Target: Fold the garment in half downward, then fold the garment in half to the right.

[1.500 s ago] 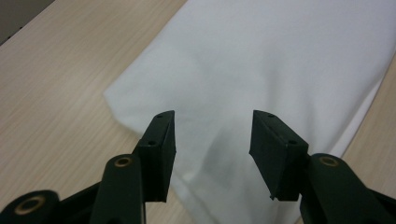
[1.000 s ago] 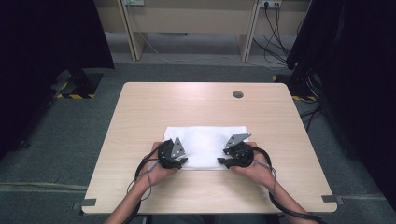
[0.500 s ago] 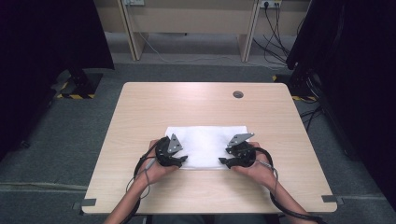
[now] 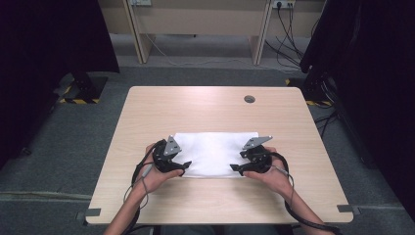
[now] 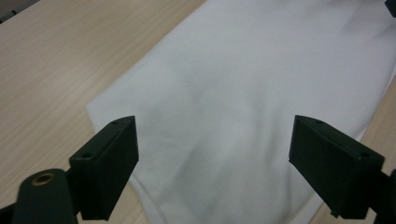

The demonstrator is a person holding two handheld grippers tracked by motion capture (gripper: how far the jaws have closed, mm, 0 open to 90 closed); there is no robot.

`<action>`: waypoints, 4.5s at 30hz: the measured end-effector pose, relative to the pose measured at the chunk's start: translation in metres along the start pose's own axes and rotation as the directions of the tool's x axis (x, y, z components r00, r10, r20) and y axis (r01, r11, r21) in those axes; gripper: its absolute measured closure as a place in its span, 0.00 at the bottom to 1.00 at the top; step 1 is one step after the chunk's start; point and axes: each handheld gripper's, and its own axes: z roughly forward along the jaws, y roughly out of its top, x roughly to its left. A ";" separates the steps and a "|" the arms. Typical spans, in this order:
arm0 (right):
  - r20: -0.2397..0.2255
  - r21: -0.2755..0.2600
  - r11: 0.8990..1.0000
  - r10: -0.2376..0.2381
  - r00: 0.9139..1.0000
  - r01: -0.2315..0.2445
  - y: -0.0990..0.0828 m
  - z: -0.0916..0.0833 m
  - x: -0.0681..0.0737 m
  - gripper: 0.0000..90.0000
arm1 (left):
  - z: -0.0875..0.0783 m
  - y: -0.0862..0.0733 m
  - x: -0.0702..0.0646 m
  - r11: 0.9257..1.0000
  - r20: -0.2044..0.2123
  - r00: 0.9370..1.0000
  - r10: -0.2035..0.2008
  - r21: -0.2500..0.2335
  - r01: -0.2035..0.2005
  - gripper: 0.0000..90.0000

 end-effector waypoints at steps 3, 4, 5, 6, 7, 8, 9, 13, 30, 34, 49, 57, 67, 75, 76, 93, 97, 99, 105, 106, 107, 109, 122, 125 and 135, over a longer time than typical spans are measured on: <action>-0.007 -0.008 1.000 0.012 1.000 -0.012 0.001 -0.005 -0.003 0.31 | -0.005 0.002 0.006 1.000 -0.010 1.000 -0.017 -0.012 0.017 0.16; -0.007 -0.010 1.000 0.013 1.000 -0.013 0.001 -0.006 -0.004 0.30 | -0.006 0.003 0.008 1.000 -0.019 1.000 -0.022 -0.018 0.022 0.16; -0.005 -0.008 1.000 0.014 1.000 -0.014 0.001 -0.008 -0.005 0.29 | -0.007 0.004 0.010 1.000 -0.023 0.999 -0.023 -0.019 0.023 0.16; -0.004 -0.009 1.000 0.014 1.000 -0.014 0.001 -0.009 -0.006 0.29 | -0.008 0.005 0.012 0.999 -0.028 0.999 -0.026 -0.024 0.025 0.15; -0.004 -0.014 1.000 0.016 1.000 -0.016 0.001 -0.010 -0.007 0.28 | -0.009 0.006 0.014 0.999 -0.036 0.999 -0.029 -0.028 0.028 0.15; -0.001 -0.020 1.000 0.018 1.000 -0.018 0.001 -0.013 -0.008 0.28 | -0.010 0.007 0.016 0.999 -0.042 0.999 -0.032 -0.030 0.030 0.15; 0.003 -0.024 0.999 0.023 1.000 -0.023 0.001 -0.015 -0.009 0.28 | -0.011 0.008 0.018 0.999 -0.048 0.998 -0.033 -0.031 0.032 0.15; 0.013 -0.044 0.998 0.034 0.999 -0.034 -0.001 -0.022 -0.012 0.27 | -0.016 0.011 0.024 0.998 -0.072 0.997 -0.041 -0.042 0.038 0.16; 0.015 -0.054 0.997 0.056 0.998 -0.055 -0.006 -0.027 -0.019 0.25 | -0.027 0.014 0.034 0.997 -0.111 0.992 -0.061 -0.055 0.055 0.17; 0.012 -0.060 0.997 0.050 0.999 -0.049 -0.004 -0.028 -0.018 0.25 | -0.028 0.015 0.037 0.997 -0.117 0.991 -0.066 -0.057 0.060 0.17; 0.013 -0.053 0.998 0.030 0.999 -0.029 -0.001 -0.031 -0.019 0.24 | 0.028 0.035 0.084 0.995 -0.073 0.994 -0.079 0.060 0.084 0.31; 0.023 -0.060 0.998 0.025 0.999 -0.024 0.002 -0.035 -0.017 0.24 | 0.065 0.029 0.097 0.982 0.020 0.993 -0.118 0.154 0.113 0.41; 0.019 -0.048 0.999 0.002 1.000 -0.001 0.006 -0.033 -0.014 0.24 | 0.076 0.018 0.096 0.978 0.065 0.990 -0.125 0.175 0.112 0.59; 0.003 -0.046 0.999 -0.023 1.000 0.023 0.016 -0.025 -0.003 0.24 | 0.074 0.018 0.092 0.980 0.113 0.986 -0.121 0.173 0.100 0.87; -0.003 -0.044 0.999 -0.030 1.000 0.030 0.019 -0.023 0.000 0.24 | 0.074 0.018 0.092 0.980 0.112 0.987 -0.117 0.174 0.096 0.89; -0.087 -0.035 0.984 -0.177 0.980 0.174 0.062 0.012 0.055 0.25 | 0.052 0.022 0.101 0.981 0.097 0.990 -0.103 0.176 0.085 0.94; -0.108 -0.035 0.977 -0.213 0.971 0.210 0.071 0.020 0.068 0.26 | 0.050 0.022 0.102 0.980 0.091 0.990 -0.103 0.180 0.086 0.94; -0.124 -0.041 0.969 -0.247 0.961 0.243 0.080 0.028 0.081 0.29 | 0.048 0.023 0.103 0.980 0.089 0.991 -0.099 0.180 0.082 0.94; -0.141 -0.054 0.945 -0.328 0.934 0.324 0.103 0.054 0.110 0.36 | 0.048 0.025 0.104 0.979 0.084 0.993 -0.088 0.190 0.071 0.94; -0.154 -0.048 0.935 -0.354 0.922 0.351 0.112 0.069 0.125 0.36 | 0.048 0.025 0.104 0.979 0.084 0.993 -0.088 0.190 0.071 0.94; -0.154 -0.048 0.935 -0.354 0.922 0.351 0.112 0.069 0.125 0.39 | 0.047 0.025 0.105 0.978 0.081 0.993 -0.086 0.195 0.069 0.94; -0.155 -0.043 0.924 -0.382 0.911 0.380 0.117 0.082 0.134 0.39 | 0.047 0.025 0.105 0.978 0.081 0.993 -0.086 0.195 0.069 0.94; -0.173 0.008 0.907 -0.412 0.894 0.420 0.135 0.132 0.153 0.55 | 0.046 0.022 0.110 0.976 0.079 0.993 -0.090 0.207 0.073 0.93; -0.183 0.027 0.903 -0.417 0.891 0.428 0.135 0.138 0.154 0.56 | 0.046 0.022 0.111 0.975 0.080 0.993 -0.091 0.212 0.073 0.93; -0.196 0.047 0.920 -0.374 0.906 0.389 0.132 0.153 0.150 0.63 | 0.048 0.022 0.111 0.971 0.082 0.993 -0.089 0.231 0.067 0.93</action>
